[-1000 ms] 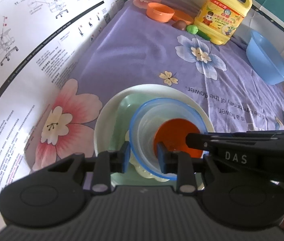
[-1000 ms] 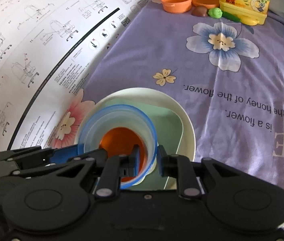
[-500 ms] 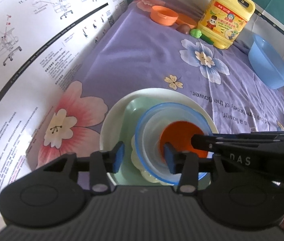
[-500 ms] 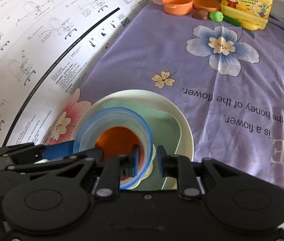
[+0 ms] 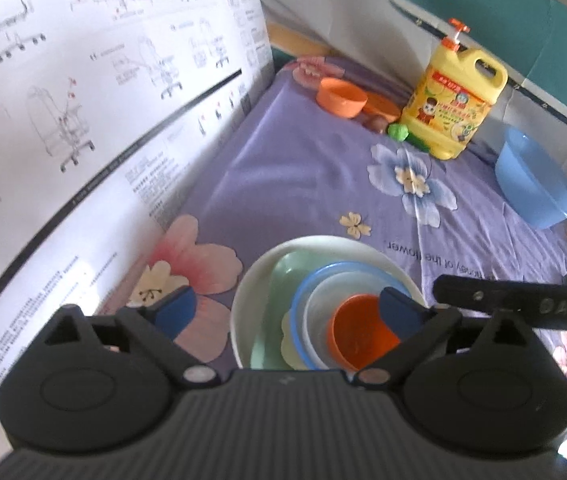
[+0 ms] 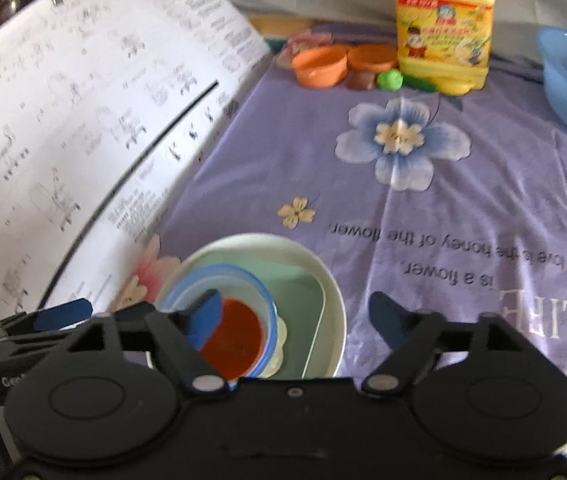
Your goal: Organize plates and bowls
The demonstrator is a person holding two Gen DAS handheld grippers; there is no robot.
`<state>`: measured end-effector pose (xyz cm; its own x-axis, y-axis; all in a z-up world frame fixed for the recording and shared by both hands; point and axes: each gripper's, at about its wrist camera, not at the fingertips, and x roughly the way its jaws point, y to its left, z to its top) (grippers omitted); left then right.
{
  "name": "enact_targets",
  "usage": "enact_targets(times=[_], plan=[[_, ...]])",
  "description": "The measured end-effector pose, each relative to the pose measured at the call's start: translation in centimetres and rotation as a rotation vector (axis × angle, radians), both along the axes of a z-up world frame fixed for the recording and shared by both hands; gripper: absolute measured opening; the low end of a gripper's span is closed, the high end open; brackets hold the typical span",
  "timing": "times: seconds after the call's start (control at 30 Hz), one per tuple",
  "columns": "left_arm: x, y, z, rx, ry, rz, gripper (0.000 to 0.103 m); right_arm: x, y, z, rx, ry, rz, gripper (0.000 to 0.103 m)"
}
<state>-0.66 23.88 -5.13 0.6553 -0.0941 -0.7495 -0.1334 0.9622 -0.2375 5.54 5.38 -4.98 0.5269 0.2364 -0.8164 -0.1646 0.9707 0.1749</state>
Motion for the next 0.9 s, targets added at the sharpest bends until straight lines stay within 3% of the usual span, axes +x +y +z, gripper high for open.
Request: enact_targets(times=[0.13, 0.47, 0.77, 0.9], plan=[[-1.1, -0.3, 0.8, 0.009, -0.033, -0.013, 0.103, -1.5, -0.9, 1.0, -0.012, -0.053, -0.01, 0.103], [-4.9, -3.4, 3.3, 0.176, -0.138, -0.091, 0.103, -6.6, -3.5, 3.0, -0.06, -0.148, -0.005, 0.103], [-7.2, -4.6, 4.4, 0.22, -0.159, -0.088, 0.103, -10.8, -3.1, 4.3, -0.133, -0.263, 0.064, 0.103], [-7.7, -4.2, 3.7, 0.206, -0.12, -0.077, 0.103, -12.0, -3.7, 3.9, -0.135, -0.251, 0.066, 0.103]])
